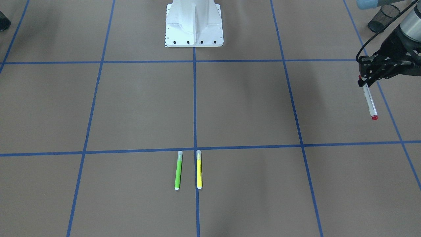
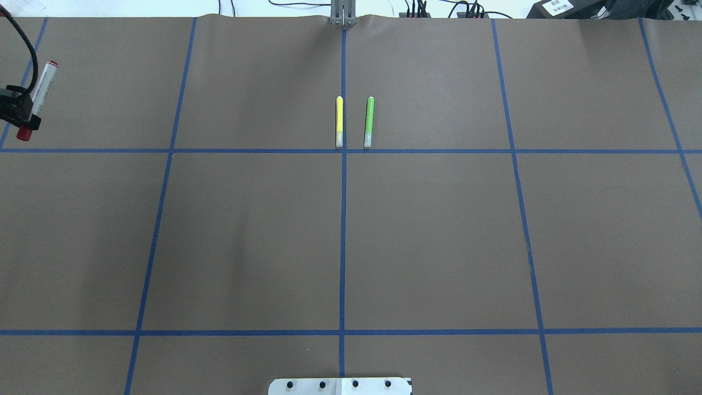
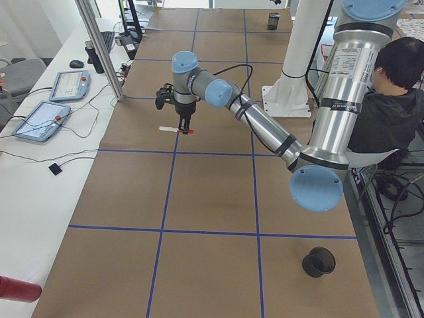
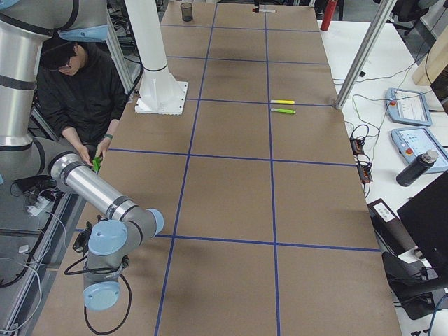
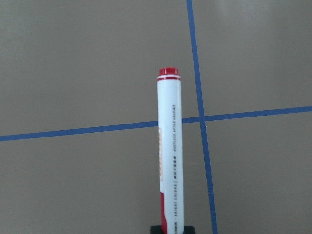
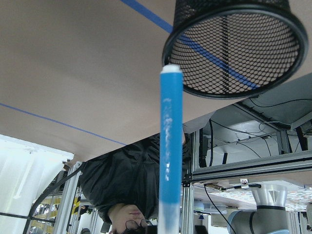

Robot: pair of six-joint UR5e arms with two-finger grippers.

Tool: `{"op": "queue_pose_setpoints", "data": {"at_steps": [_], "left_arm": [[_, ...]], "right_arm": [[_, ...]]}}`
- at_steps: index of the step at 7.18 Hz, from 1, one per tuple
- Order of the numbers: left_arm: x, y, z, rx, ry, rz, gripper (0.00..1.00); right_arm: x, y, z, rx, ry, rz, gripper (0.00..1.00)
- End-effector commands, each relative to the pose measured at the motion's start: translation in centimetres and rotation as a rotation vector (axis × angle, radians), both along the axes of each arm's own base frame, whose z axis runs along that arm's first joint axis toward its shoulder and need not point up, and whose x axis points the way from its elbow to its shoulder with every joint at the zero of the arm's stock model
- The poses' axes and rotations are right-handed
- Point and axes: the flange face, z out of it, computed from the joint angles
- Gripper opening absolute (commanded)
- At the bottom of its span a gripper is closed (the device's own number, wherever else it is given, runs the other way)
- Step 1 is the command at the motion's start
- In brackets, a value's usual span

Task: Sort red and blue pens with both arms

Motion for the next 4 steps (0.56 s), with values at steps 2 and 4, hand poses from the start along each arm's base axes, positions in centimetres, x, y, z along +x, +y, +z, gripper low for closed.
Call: {"op": "queue_pose_setpoints", "data": {"at_steps": [2,4], "left_arm": [[0.1,-0.1,0.1,-0.006,0.000,0.001,0.00],[0.2,-0.2,0.3,-0.013,-0.001,0.001,0.00]], "right_arm": [[3.7,-4.5,-0.5,0.086,0.111,0.022,0.99],[6.8,-9.2,-2.0,0.159,0.187,0.015,0.99]]}}
